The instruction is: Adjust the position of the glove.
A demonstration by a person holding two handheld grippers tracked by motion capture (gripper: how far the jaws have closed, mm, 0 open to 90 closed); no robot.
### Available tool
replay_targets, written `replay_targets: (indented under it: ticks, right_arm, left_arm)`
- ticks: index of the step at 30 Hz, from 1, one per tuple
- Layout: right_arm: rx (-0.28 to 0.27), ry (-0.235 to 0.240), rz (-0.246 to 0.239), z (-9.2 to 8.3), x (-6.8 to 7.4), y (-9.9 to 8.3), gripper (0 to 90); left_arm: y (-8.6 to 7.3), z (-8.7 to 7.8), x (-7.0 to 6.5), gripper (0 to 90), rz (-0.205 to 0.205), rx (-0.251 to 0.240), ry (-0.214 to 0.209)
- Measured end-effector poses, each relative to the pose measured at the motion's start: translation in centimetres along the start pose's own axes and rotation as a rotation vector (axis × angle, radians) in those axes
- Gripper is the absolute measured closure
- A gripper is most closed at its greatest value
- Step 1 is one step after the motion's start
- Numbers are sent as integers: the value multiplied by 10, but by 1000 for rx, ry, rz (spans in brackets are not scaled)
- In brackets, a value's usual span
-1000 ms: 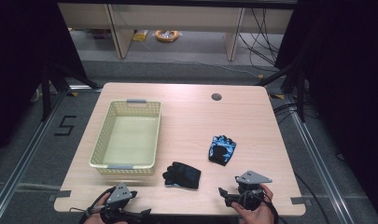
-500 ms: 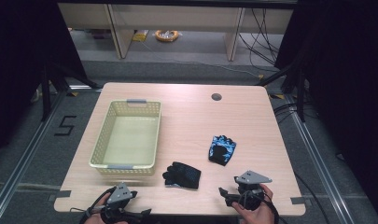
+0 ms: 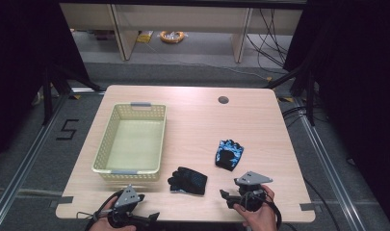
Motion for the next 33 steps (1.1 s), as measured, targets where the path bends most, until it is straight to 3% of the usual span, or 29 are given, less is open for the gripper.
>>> replay_targets:
  ticks: [2, 4, 5, 6, 8, 9, 11, 13, 14, 17, 21, 23, 24, 25, 26, 27, 29, 30, 33]
  right_arm:
    - [-8, -3, -19, 2, 0, 8, 346]
    - [-6, -10, -35, 4, 0, 14, 354]
    - [-2, 1, -15, 5, 3, 17, 357]
    - [-10, -4, -36, 8, 2, 20, 362]
    - [-4, 3, -29, 10, 5, 23, 376]
    - [-7, 5, -51, 13, 5, 28, 390]
    - [-3, 9, -71, 17, 7, 35, 412]
    - [1, 12, -78, 21, 9, 40, 430]
    - [3, 10, -105, 26, 9, 46, 454]
    - [22, 19, -94, 31, 11, 49, 467]
    - [33, 23, -108, 39, 13, 56, 483]
    - [43, 24, -106, 43, 13, 58, 483]
    - [38, 21, -117, 45, 12, 59, 483]
    - [57, 33, -99, 46, 13, 59, 483]
    - [47, 24, -118, 48, 11, 60, 482]
    - [57, 30, -104, 49, 12, 60, 483]
    - [60, 35, -101, 52, 12, 61, 483]
    - [62, 32, -125, 53, 11, 62, 483]
    - [62, 43, -116, 60, 12, 63, 497]
  left_arm:
    - [7, 3, -4, 172, -6, -8, -13]
    - [12, 7, -6, 177, 14, -7, -25]
    - [15, 10, -9, 180, 5, -18, -31]
    - [17, 12, -8, 185, 37, -1, -17]
    - [20, 14, -10, 190, 54, 6, -13]
    - [22, 16, -12, 196, 44, -9, -20]
    - [26, 19, -10, 212, 86, 3, -6]
    - [30, 22, -11, 230, 75, -9, -5]
    - [32, 24, -13, 235, 53, -19, -21]
    - [39, 28, -9, 246, 104, -8, 7]
    - [46, 37, -8, 259, 81, -5, 15]
    - [50, 40, -8, 263, 111, 3, 13]
    - [50, 42, -9, 263, 96, 8, 18]
    - [51, 45, -9, 264, 113, 5, 15]
    - [52, 48, -11, 265, 97, 8, 14]
    - [53, 49, -10, 269, 114, 19, 22]
    - [54, 53, -11, 281, 105, 26, 21]
    - [56, 54, -12, 289, 116, 17, 17]
    - [60, 57, -11, 309, 129, 12, 28]
Point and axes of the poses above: each handheld gripper's, and its own axes: z roughly forward along the jaws, y roughly out of its top, x roughly to its left, the point moved 3 cm from there along z, roughly forward along the jaws, and after that the axes turned 9 degrees about x, right-handed, at the moved point
